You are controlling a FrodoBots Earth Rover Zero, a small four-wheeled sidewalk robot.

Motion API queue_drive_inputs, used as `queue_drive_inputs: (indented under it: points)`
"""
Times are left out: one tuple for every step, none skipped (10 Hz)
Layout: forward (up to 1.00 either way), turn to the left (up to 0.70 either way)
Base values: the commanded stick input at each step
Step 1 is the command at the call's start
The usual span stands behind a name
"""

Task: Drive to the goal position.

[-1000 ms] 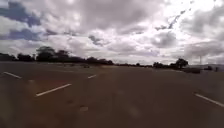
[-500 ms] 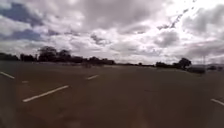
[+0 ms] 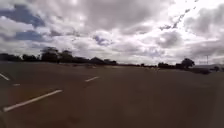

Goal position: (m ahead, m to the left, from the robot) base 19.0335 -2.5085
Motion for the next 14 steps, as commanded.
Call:
queue_drive_inputs:
  points:
    - [0.85,-0.03]
    - [0.85,-0.07]
    - [0.85,-0.16]
    - [0.85,-0.22]
    - [0.85,-0.17]
    - [0.85,-0.12]
    - [0.85,0.00]
    - [0.85,0.00]
    - [0.85,0.00]
    - [0.85,0.00]
    - [0.85,0.00]
    - [0.85,0.00]
    - [0.85,0.00]
    - [0.85,0.00]
